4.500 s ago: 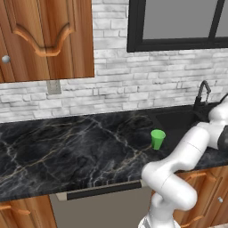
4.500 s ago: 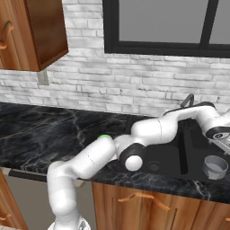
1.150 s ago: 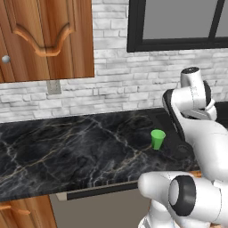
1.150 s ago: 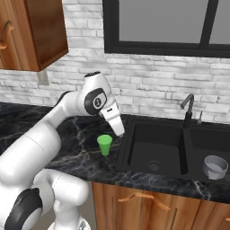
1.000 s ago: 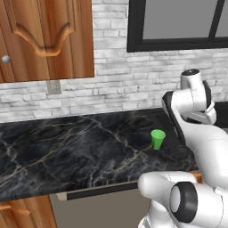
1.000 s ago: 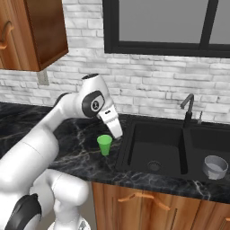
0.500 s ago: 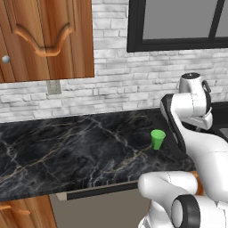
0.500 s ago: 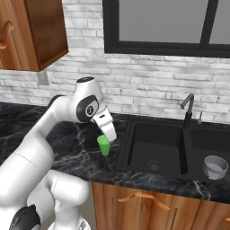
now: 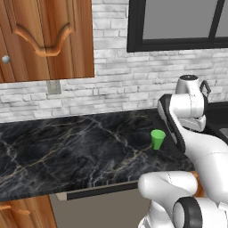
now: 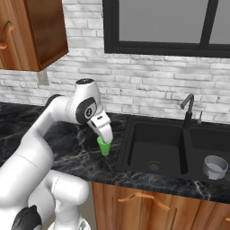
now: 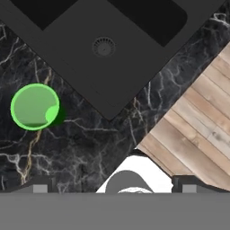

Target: Move any existing items from the left basin to the right basin for drying. Then move the cup from the counter to the left basin of the sink for washing.

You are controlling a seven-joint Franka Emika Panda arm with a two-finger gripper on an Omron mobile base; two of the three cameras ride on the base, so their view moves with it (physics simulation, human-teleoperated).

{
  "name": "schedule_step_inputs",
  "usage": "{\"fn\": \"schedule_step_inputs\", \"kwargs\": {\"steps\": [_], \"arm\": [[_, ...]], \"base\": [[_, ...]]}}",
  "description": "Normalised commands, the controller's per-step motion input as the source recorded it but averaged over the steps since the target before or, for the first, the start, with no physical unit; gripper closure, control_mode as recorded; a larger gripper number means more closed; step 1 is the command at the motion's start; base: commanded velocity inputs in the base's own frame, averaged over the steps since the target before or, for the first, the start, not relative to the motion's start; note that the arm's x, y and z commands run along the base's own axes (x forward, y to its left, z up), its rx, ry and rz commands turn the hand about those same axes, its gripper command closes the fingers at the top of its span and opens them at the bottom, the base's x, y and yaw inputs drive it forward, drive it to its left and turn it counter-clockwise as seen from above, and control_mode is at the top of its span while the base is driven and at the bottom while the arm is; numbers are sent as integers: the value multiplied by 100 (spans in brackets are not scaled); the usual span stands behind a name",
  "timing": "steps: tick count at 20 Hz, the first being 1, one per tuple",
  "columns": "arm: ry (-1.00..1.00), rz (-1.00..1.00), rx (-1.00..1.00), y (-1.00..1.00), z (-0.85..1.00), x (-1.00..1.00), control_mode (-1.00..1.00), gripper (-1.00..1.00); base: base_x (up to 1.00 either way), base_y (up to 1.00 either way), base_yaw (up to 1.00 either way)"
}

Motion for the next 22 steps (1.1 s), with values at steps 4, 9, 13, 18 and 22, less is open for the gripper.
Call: {"fn": "schedule_step_inputs", "kwargs": {"steps": [4, 9, 13, 18, 22], "arm": [[0, 9, 7, 3, -20, 24, -100, -100], [0, 8, 6, 4, -16, 24, -100, -100], [0, 6, 2, 0, -11, 23, -100, -100], [0, 4, 0, 0, -15, 26, -100, -100], [0, 3, 0, 0, -17, 28, -100, -100]], "base": [[0, 0, 0], [0, 0, 0], [0, 0, 0], [0, 0, 0], [0, 0, 0]]}}
